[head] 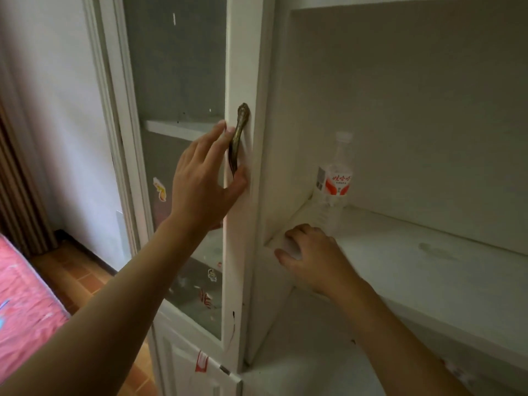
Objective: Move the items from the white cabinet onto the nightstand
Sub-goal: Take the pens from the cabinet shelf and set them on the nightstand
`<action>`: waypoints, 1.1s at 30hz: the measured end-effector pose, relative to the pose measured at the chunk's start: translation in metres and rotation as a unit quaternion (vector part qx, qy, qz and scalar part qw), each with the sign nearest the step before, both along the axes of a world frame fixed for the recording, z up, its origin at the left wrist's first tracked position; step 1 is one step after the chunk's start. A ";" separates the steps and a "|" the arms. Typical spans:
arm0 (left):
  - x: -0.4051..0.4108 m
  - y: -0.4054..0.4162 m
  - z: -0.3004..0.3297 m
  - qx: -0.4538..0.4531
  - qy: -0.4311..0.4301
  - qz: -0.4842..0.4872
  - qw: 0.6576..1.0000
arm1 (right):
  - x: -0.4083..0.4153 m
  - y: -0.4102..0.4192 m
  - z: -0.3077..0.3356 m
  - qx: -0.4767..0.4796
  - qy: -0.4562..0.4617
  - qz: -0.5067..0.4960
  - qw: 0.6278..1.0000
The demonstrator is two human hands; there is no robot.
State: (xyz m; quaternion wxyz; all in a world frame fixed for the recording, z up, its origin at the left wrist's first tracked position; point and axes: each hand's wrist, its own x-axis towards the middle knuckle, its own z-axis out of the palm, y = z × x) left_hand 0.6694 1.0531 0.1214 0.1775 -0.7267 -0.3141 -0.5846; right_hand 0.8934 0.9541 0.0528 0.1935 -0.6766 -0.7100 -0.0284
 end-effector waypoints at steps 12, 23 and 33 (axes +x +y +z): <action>-0.073 -0.047 0.007 0.040 0.011 -0.006 0.999 | -0.037 -0.027 0.017 0.165 -0.005 0.061 0.984; -0.171 -0.080 0.006 0.041 0.009 0.032 0.999 | -0.159 -0.040 0.068 0.192 -0.034 0.213 0.957; -0.244 -0.109 -0.017 -0.079 0.009 0.055 0.995 | -0.237 -0.034 0.071 0.215 -0.063 0.319 0.921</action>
